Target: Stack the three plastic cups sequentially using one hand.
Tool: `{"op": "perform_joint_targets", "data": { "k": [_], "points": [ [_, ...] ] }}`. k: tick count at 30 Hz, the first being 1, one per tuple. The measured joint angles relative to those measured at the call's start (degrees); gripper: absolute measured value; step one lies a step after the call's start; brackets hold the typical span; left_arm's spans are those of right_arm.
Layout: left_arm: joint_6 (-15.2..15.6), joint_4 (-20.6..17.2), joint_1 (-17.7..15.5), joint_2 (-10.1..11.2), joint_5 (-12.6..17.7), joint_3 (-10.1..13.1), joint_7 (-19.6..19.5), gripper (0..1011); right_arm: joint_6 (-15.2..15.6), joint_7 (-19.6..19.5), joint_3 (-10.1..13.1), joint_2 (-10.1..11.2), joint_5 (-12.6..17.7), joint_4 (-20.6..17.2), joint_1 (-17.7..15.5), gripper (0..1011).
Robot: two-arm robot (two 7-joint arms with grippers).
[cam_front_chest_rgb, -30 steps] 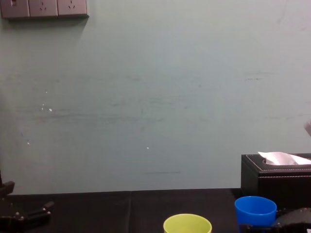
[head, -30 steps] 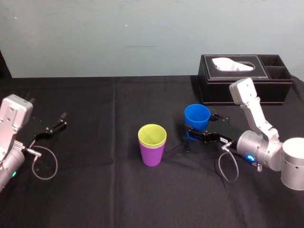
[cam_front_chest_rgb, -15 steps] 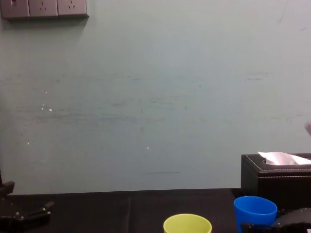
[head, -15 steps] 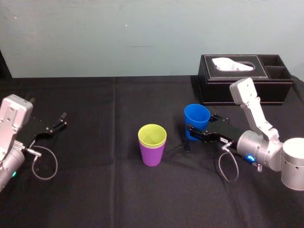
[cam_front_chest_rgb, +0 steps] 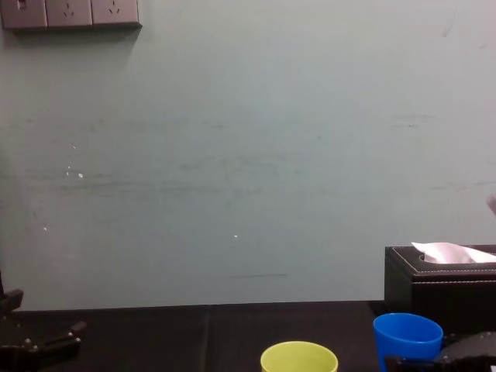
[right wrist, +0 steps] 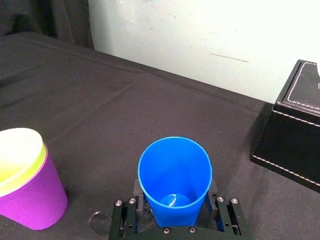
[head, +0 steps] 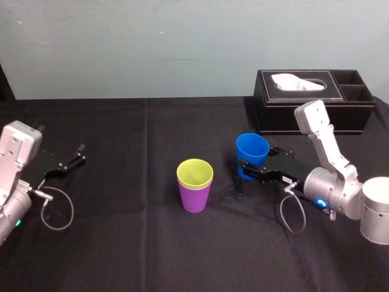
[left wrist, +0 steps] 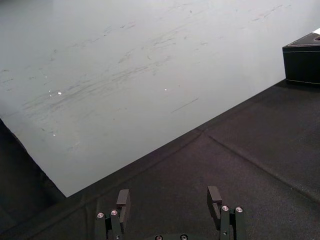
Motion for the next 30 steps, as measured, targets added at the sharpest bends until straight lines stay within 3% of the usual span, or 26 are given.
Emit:
{"op": "perform_joint_targets", "data": {
  "k": [9, 30],
  "points": [
    [0.0, 0.0, 0.0, 0.0, 0.0, 0.0, 0.0, 1010, 0.5, -0.3, 1.3, 0.8, 0.7, -2.8, -1.3, 715],
    [0.0, 0.0, 0.0, 0.0, 0.0, 0.0, 0.0, 1010, 7.0, -0.7, 3.8, 5.8, 4.1, -16.9, -4.2, 715]
  ]
}}
